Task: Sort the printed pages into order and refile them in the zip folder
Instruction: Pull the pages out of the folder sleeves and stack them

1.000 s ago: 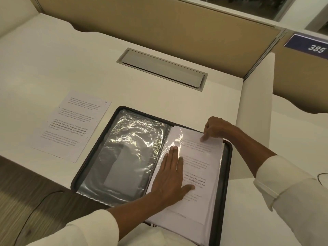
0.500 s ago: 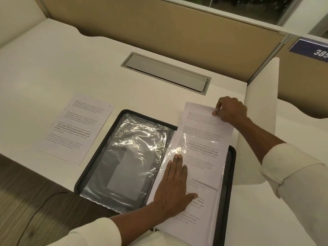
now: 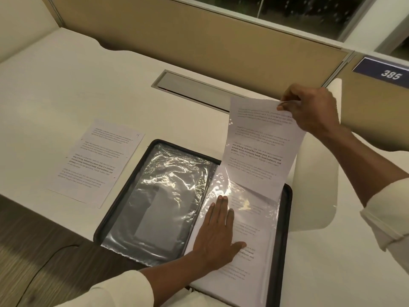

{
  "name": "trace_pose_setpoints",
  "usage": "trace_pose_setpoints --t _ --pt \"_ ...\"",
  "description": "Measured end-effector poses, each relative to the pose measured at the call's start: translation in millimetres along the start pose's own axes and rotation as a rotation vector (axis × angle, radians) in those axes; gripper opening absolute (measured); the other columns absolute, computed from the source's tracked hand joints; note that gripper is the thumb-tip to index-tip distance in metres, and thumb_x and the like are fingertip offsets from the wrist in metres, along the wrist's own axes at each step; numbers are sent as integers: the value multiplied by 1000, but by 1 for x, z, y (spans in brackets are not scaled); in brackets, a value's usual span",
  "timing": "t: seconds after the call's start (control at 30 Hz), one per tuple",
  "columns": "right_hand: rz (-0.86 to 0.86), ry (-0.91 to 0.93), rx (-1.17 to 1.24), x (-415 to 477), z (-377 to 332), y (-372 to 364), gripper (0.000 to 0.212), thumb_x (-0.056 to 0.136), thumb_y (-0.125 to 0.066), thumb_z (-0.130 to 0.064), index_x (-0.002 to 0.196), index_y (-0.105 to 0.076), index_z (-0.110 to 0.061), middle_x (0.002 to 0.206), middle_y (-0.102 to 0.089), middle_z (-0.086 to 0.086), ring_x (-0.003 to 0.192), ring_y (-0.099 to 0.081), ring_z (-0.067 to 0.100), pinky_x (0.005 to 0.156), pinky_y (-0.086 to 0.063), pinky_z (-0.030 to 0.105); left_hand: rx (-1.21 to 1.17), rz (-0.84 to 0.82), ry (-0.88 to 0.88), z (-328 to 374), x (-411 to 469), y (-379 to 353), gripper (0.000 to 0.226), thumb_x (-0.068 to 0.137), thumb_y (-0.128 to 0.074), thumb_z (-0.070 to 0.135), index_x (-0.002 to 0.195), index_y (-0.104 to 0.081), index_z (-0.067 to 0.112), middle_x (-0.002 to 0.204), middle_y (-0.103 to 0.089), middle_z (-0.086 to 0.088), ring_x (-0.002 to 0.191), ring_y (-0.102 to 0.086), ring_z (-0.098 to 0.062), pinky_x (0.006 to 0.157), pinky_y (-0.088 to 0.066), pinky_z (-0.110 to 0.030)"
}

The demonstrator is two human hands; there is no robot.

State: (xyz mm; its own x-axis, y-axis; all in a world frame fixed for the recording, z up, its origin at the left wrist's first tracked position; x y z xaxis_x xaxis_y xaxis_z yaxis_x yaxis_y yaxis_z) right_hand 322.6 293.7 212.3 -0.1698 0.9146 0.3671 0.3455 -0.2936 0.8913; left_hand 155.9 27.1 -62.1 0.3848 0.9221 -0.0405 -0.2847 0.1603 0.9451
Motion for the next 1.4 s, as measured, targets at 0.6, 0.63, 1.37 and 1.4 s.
trace_pose_setpoints --t 0.6,0.63,1.37,1.4 --pt "-40 447 232 -8 -157 62 14 93 -79 -20 89 -71 -9 88 -74 3 70 -64 23 60 -42 15 -808 433 456 -141 46 182 90 75 -82 71 141 -45 24 136 -61 6 120 -59 -12 95 -53 -33" --pt "-48 422 280 -5 -161 58 13 93 -79 -19 88 -71 -10 86 -72 0 69 -64 21 59 -41 12 -851 445 465 -153 45 192 81 75 -85 66 136 -51 25 129 -67 9 113 -65 -10 90 -57 -31" --pt "-448 -689 1180 -67 -270 -275 18 90 -80 -6 105 -71 -1 95 -81 8 89 -79 29 71 -64 38 -1121 433 846 -432 -62 231 27 86 -88 28 109 -80 16 99 -82 3 88 -79 -20 80 -65 -38" --pt "-438 -729 1176 -73 -279 -287 16 90 -80 -6 103 -72 -2 93 -82 6 90 -79 28 69 -64 35 -1091 422 872 -445 -65 231 28 86 -89 27 109 -80 15 98 -82 3 88 -79 -21 79 -65 -38"
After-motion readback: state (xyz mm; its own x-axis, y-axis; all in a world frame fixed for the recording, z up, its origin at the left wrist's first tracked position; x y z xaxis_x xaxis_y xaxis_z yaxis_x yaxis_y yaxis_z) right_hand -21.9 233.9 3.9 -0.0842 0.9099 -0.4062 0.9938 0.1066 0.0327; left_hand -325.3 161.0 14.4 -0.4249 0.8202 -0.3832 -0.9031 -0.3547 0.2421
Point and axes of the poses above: each hand's wrist, its own x-axis towards the middle knuckle, its own y-axis out of the back of the hand, z = x × y, the point moved 10 cm from there along x, towards the middle knuckle
